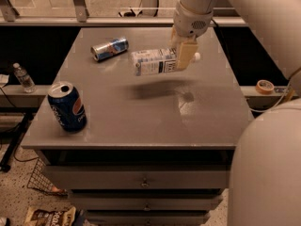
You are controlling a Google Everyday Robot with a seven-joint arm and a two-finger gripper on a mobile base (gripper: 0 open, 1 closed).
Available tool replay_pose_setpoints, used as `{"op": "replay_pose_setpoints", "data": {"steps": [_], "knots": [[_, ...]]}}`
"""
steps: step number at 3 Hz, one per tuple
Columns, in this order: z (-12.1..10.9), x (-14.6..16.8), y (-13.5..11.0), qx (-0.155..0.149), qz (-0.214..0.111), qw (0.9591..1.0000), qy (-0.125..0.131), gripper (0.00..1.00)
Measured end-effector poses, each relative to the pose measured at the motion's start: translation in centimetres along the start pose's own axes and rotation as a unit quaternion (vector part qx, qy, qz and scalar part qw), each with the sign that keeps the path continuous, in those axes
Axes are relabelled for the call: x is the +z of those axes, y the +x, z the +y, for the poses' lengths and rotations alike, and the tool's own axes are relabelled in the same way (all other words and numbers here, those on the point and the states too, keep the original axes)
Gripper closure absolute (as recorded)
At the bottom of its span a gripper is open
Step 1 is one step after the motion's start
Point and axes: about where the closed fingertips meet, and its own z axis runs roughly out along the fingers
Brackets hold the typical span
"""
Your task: Move blue plastic bottle near pepsi can
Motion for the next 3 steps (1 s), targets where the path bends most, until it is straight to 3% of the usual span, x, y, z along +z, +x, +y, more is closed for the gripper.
{"op": "replay_pose_setpoints", "data": {"steps": [1, 3], "knots": [[2.3, -2.2, -1.2, -0.027, -0.005, 0.9996, 0.006, 1.00], [6.7, -1.6, -1.5, -0.040, 0.015, 0.9990, -0.015, 1.00]]}}
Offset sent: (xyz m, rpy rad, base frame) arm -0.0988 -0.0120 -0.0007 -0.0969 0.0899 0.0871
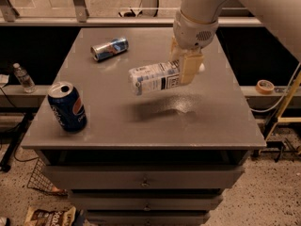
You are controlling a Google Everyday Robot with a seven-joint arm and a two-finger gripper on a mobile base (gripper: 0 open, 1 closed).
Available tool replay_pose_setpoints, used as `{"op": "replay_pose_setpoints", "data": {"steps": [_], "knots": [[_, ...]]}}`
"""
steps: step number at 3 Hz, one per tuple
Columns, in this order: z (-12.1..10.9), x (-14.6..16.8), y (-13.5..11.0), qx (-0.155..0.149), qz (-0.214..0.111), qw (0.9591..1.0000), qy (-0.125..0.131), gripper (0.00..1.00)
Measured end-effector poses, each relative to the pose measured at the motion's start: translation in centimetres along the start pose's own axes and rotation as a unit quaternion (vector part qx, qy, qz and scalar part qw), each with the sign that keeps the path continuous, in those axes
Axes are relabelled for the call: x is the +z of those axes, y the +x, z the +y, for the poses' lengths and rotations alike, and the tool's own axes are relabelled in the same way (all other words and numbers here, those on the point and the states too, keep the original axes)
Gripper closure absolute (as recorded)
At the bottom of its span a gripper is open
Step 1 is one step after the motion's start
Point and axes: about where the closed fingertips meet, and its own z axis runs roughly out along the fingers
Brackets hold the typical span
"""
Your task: Move blue plastic bottle near pepsi can
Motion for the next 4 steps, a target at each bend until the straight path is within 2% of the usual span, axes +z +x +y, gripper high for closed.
{"op": "replay_pose_setpoints", "data": {"steps": [1, 2, 3, 4], "knots": [[2.5, -0.1, -1.4, -0.025, -0.003, 0.9997, 0.001, 1.00], [5.1, -0.1, -3.4, -0.063, -0.016, 0.9979, -0.005, 1.00], [7.6, 0.2, -6.1, -0.077, -0.041, 0.9961, -0.008, 1.00], [7.6, 0.1, -6.1, -0.077, -0.042, 0.9961, -0.007, 1.00]]}}
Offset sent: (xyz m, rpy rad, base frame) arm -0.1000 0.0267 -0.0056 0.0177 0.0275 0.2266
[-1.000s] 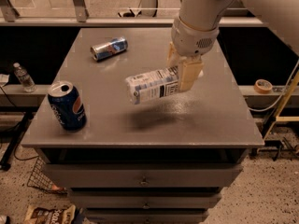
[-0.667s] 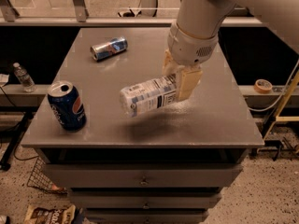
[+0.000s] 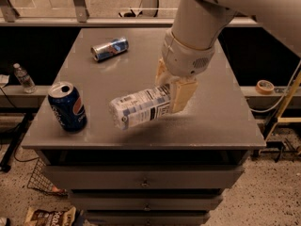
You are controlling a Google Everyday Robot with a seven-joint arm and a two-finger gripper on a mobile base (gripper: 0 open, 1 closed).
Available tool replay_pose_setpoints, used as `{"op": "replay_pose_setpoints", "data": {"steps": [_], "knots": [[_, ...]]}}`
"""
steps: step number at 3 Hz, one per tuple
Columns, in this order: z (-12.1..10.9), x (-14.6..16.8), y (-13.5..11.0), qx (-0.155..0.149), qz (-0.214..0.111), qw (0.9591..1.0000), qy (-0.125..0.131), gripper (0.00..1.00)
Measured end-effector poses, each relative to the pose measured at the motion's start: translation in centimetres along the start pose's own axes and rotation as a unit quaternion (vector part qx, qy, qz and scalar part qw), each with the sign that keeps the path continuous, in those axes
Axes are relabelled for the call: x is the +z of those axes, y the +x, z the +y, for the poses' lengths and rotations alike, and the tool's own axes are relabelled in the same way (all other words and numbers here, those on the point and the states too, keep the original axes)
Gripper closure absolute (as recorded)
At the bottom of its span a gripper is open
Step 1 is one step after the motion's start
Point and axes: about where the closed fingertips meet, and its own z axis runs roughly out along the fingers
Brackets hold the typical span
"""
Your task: Move blue plastic bottle near pepsi can
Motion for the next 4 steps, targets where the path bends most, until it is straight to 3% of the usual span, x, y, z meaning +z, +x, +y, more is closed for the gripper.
{"op": "replay_pose_setpoints", "data": {"steps": [1, 3, 4], "knots": [[-0.1, 0.7, -0.6, -0.005, 0.005, 0.9999, -0.008, 1.00], [-1.0, 6.1, -4.4, -0.036, 0.034, 0.9969, -0.061, 1.00], [-1.8, 7.0, -5.2, -0.038, 0.029, 0.9967, -0.065, 1.00]]}}
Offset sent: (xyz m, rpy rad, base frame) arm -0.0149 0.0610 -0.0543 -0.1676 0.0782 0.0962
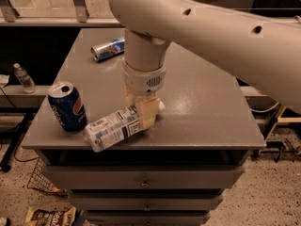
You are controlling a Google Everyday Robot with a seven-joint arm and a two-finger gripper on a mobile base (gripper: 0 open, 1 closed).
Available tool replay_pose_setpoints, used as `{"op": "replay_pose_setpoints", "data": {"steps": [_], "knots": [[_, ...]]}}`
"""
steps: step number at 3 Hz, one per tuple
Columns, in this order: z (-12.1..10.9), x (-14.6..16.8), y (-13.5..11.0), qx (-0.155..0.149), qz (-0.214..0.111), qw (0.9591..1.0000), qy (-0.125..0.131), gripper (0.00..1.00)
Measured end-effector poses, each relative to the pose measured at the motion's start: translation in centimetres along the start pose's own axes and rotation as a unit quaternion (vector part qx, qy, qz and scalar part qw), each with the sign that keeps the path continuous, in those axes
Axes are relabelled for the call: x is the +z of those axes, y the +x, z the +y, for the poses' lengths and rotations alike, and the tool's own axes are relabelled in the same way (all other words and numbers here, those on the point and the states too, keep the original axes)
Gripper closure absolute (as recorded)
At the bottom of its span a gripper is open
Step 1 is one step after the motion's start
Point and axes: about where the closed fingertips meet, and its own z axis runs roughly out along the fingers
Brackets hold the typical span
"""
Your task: Move blue plastic bottle near pepsi can
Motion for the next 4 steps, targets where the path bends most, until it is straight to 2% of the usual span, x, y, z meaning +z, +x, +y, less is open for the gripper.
{"op": "replay_pose_setpoints", "data": {"steps": [1, 2, 4], "knots": [[-1.10, -0.14, -0.50, 0.000, -0.020, 0.9998, 0.010, 1.00], [-1.12, -0.12, -0.55, -0.001, -0.019, 0.9998, 0.012, 0.82], [-1.25, -0.09, -0.71, -0.002, -0.019, 0.9997, 0.015, 0.34]]}}
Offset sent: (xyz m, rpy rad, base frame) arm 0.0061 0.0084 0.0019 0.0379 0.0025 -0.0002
